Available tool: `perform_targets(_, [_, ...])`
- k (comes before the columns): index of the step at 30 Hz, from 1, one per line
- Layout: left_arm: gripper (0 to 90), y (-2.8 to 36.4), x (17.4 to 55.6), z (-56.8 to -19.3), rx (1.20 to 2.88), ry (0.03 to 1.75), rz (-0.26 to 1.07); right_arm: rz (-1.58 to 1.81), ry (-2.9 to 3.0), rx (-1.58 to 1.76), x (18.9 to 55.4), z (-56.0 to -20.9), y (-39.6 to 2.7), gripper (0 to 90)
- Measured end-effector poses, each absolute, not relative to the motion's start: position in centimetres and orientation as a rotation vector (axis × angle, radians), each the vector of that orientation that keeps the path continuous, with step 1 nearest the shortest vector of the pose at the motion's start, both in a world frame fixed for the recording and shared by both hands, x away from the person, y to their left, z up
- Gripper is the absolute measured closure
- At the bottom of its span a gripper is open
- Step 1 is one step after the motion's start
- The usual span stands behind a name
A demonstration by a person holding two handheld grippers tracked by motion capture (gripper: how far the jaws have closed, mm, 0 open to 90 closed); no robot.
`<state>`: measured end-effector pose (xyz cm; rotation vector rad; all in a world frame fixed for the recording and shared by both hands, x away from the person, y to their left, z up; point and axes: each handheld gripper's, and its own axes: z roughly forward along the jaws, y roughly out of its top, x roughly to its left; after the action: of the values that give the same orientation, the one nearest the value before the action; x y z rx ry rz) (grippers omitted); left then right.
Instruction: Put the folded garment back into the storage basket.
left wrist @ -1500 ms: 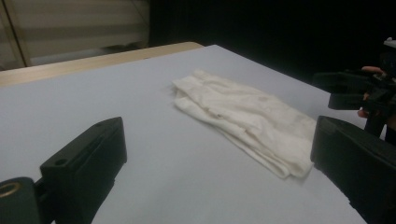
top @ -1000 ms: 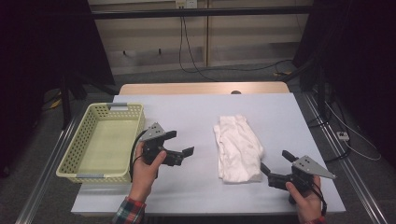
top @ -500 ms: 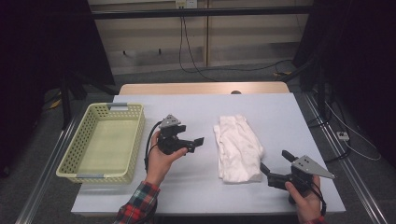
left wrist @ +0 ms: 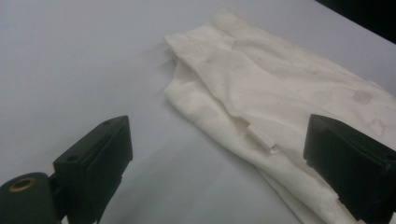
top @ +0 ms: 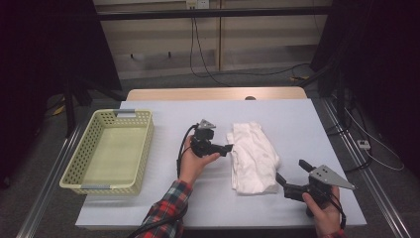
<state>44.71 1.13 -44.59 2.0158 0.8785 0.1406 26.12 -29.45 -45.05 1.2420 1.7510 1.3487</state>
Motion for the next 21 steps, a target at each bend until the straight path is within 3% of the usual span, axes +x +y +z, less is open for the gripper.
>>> perform_targets(15, [14.8, -3.0, 46.8, -46.3, 2.082, 0.969, 0.201, 1.352, 1.759, 1.245, 26.1, -45.2, -29.4, 3.9])
perform_targets(21, [12.5, -3.9, 46.5, -46.4, 2.129, 0.95, 0.289, 1.351, 1.757, 1.252, 26.2, -45.2, -29.5, 3.9])
